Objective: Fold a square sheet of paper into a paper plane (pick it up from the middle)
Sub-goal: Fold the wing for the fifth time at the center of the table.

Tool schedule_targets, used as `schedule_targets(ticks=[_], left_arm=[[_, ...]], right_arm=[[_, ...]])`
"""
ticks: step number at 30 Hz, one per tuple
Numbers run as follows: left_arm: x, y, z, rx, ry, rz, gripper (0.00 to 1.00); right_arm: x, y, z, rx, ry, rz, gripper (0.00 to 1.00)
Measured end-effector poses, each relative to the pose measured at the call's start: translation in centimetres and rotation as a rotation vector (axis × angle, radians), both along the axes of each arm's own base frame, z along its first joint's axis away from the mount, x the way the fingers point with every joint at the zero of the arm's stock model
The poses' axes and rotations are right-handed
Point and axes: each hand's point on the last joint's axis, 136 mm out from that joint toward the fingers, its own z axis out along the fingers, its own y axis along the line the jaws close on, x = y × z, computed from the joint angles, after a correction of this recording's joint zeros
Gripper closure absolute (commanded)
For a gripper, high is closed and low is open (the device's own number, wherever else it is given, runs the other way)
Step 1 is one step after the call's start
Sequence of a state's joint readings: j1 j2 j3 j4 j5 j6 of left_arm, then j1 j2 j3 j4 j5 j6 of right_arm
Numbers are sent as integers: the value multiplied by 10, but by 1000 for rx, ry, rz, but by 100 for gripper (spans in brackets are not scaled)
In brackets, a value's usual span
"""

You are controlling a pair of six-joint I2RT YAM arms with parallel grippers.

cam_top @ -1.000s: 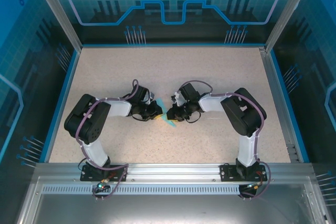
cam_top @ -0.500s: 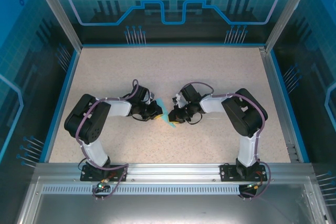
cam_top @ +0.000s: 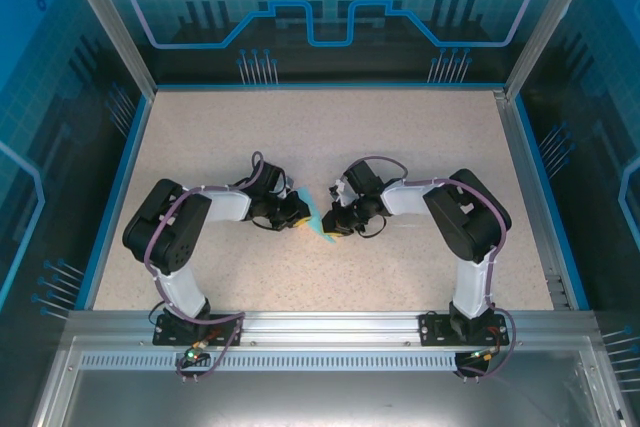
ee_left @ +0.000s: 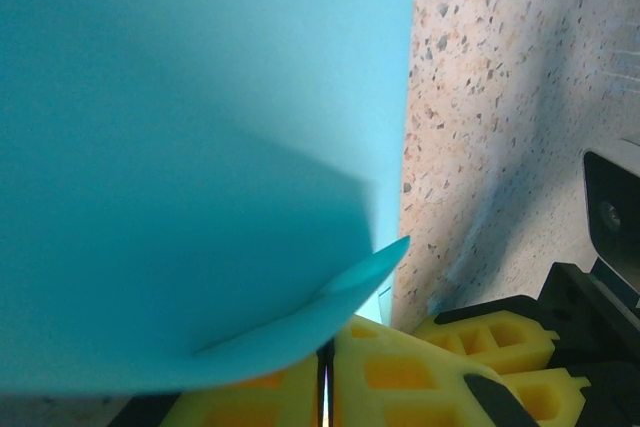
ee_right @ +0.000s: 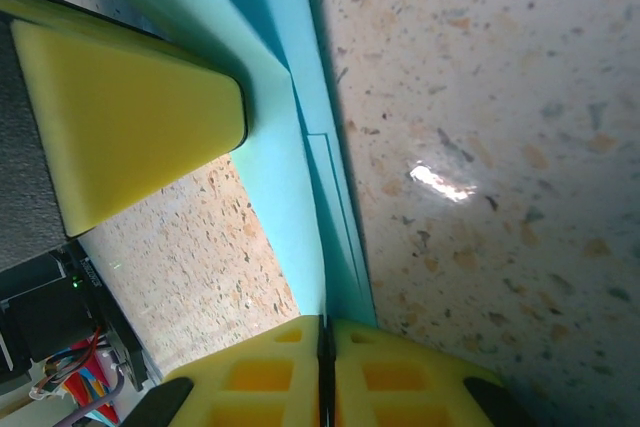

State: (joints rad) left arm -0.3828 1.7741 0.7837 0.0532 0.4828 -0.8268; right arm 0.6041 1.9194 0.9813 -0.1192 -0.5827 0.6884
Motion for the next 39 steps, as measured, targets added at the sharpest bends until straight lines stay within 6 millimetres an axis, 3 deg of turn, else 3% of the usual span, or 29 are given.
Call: schedule_targets(ticks=[8, 13, 17, 24, 30, 39], left_arm=[[0, -1, -1, -1, 14, 8, 89], [0, -1, -1, -1, 13, 8, 89], [0, -1, -1, 0, 14, 8, 89], [0, -1, -1, 0, 14, 8, 89], [0, 0, -1, 0, 15, 7, 89], [0, 0, -1, 2, 17, 7, 89]], right_arm=[[-2, -5, 7, -22, -19, -8, 83], [2, -12, 39, -33, -106, -22, 81], [9, -6, 52, -16, -149, -8, 85], [1, 15, 34, -13, -103, 60, 87], [-5, 12, 12, -45, -45, 65, 87], [-8, 13, 6, -33, -27, 73, 87]])
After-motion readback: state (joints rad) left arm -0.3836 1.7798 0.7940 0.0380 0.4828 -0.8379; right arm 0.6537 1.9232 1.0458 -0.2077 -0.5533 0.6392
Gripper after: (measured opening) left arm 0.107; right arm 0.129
